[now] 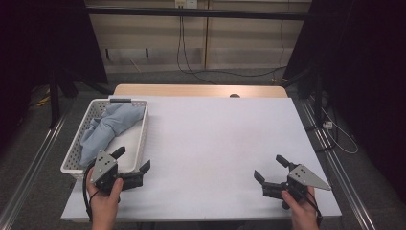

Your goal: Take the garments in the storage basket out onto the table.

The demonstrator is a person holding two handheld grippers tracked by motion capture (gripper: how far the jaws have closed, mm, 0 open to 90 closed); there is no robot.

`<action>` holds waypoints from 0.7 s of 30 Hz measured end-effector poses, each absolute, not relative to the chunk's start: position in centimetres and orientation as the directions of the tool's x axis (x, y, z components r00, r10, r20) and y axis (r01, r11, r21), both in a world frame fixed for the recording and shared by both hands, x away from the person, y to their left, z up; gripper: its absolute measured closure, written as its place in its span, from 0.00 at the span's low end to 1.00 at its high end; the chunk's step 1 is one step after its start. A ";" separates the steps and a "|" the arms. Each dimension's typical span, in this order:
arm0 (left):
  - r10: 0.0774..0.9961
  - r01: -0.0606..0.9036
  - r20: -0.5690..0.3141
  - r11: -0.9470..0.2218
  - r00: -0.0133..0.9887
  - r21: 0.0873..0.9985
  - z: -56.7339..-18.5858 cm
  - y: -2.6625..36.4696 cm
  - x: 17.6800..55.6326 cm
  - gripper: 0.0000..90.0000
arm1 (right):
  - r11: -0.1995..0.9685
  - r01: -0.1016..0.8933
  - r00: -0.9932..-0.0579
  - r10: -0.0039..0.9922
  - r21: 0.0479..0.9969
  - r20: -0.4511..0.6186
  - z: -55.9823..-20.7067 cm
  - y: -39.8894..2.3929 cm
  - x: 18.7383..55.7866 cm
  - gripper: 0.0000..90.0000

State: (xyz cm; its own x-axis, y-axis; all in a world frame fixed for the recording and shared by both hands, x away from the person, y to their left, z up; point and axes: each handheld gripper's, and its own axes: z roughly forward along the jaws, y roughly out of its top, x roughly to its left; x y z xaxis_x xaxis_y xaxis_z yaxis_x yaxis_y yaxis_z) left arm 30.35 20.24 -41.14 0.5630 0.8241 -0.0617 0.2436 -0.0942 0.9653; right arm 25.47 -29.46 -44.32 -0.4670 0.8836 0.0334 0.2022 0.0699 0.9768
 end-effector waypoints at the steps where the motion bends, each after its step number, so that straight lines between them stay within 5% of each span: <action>1: 0.824 0.243 -0.062 -0.094 0.563 0.965 -41.1 20.2 30.3 0.02 | 0.070 0.202 -0.468 0.883 0.977 0.034 -44.3 -29.4 25.5 0.02; 21: 0.820 0.257 -0.067 -0.099 0.568 0.961 -40.5 20.4 30.6 0.02 | 0.076 0.194 -0.489 0.872 0.978 0.030 -44.2 -29.4 25.4 0.02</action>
